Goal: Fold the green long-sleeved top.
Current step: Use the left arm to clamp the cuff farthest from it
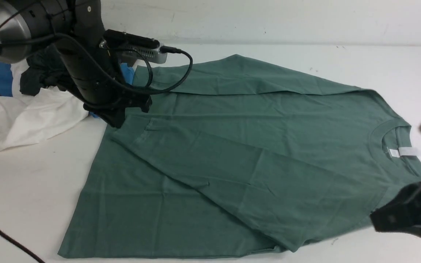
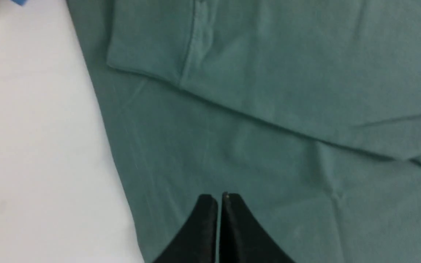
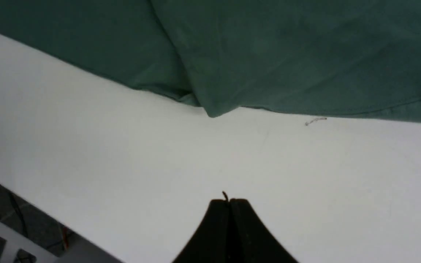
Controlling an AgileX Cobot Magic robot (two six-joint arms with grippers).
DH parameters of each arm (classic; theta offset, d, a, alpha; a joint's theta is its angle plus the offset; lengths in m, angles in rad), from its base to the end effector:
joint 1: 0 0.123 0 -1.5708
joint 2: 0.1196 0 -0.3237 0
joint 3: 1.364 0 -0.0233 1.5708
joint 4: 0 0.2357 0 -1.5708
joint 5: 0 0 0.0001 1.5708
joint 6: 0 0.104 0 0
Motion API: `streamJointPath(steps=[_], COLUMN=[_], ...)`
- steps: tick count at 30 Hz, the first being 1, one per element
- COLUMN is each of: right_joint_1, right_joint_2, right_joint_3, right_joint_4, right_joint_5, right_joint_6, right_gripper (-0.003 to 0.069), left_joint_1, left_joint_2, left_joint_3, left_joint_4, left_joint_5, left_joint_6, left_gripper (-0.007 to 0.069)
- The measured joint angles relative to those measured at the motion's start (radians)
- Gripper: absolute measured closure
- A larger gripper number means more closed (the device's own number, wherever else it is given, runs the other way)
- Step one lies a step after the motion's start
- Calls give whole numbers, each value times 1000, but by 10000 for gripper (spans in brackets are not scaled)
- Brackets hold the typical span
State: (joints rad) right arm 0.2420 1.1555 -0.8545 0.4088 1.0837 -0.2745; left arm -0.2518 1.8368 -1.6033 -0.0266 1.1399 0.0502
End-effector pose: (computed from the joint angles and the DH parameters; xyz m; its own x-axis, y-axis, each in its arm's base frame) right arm 0.1568 0.0764 0.3126 -0.8977 -0.2933 -0.3288 -0.3962 0.8639 0.3110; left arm 0.3746 -0.0990 0.3118 -0.9188 0.2767 -0.2816 0.2918 0.9564 -0.0122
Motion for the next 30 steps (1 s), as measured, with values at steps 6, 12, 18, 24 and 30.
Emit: streamJointPath(steps=[6, 12, 18, 24, 30], right_joint_1=[125, 171, 172, 172, 172], right_joint_2=[216, 433, 611, 711, 738], right_joint_3=[-96, -244, -351, -358, -361], right_joint_4=[-106, -143, -223, -233, -234], right_joint_5=[-147, -154, -153, -136, -101], right_joint_6=[125, 135, 157, 177, 194], right_gripper=[669, 669, 669, 669, 669], left_joint_1=[0, 0, 0, 0, 0], left_joint_2=[-161, -274, -423, -590, -721], left_joint_3=[278, 550, 727, 798, 838], left_joint_4=[-64, -136, -157, -197, -233], left_joint_5=[-79, -187, -226, -237, -222], left_joint_6=[17, 17, 17, 17, 17], left_gripper=[629, 629, 629, 629, 629])
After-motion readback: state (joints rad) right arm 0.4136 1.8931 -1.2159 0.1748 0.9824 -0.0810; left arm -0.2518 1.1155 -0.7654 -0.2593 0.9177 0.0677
